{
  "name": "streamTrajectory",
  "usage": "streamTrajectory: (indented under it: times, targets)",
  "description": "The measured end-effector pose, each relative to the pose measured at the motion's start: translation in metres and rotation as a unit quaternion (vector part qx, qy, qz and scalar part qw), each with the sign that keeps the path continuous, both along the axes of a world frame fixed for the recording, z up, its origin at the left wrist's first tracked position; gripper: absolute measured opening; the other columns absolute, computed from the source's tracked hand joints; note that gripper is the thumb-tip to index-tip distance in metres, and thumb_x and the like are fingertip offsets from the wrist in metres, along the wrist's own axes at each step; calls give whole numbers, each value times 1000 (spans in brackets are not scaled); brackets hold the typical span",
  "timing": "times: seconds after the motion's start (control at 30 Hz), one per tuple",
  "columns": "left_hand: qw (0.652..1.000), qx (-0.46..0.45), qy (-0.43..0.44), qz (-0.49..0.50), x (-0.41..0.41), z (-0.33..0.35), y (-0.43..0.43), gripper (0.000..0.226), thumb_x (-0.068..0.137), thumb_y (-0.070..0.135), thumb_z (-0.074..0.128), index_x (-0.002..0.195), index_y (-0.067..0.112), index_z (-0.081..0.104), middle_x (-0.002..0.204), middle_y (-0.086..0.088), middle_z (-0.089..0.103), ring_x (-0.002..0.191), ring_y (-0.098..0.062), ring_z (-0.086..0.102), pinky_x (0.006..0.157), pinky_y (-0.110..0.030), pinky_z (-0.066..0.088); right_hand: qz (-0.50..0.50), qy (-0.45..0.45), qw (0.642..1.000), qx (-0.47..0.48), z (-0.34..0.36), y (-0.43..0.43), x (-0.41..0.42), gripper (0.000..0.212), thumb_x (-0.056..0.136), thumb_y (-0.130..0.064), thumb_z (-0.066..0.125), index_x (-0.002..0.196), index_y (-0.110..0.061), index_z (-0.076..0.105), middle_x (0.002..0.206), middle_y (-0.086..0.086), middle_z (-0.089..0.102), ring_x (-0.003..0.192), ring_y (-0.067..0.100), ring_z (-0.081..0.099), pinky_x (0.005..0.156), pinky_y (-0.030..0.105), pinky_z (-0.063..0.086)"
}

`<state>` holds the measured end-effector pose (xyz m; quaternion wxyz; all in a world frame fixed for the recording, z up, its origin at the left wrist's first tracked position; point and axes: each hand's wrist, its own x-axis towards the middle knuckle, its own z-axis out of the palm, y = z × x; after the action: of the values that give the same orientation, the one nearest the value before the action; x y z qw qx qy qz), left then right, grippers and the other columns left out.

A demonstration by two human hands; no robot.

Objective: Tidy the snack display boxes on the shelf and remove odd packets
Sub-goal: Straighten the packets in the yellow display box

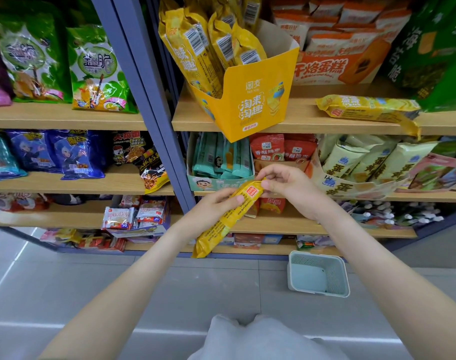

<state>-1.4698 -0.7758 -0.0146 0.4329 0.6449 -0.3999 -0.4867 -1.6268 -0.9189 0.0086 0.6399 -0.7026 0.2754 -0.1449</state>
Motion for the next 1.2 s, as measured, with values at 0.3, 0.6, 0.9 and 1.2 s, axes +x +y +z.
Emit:
streamTrajectory:
  times: [0.3,0.6,0.9,1.2]
  targets:
    - [994,18,-101,-45,4,4,0,27,96,44,53,123,42,50,110,18,65,93,3,65,77,-16,53,-45,17,999,-14,-2,7,13,15,94,-6,56,81,-13,57,86,7,59,76,14,57,68,27,51]
    - [983,31,-165,-81,12,0,3,36,95,46,53,130,39,50,118,17,62,97,9,60,75,-10,48,-21,20,999,-31,-3,5,13,16,91,-3,60,103,-14,61,74,2,59,70,14,57,71,29,50]
    - [970,-13,53,238,6,-8,-1,39,99,47,45,121,16,49,117,-7,64,97,-17,68,86,-44,57,197,133,971,-26,-12,21,13,88,84,-29,71,150,-34,14,139,-2,45,122,11,51,98,29,45]
    - [858,-106,300,403,-10,-7,2,44,105,36,35,136,5,37,129,-17,59,109,-25,64,81,-41,59,97,69,993,24,-21,20,12,30,95,-10,55,121,-26,56,121,0,61,104,7,60,84,19,46]
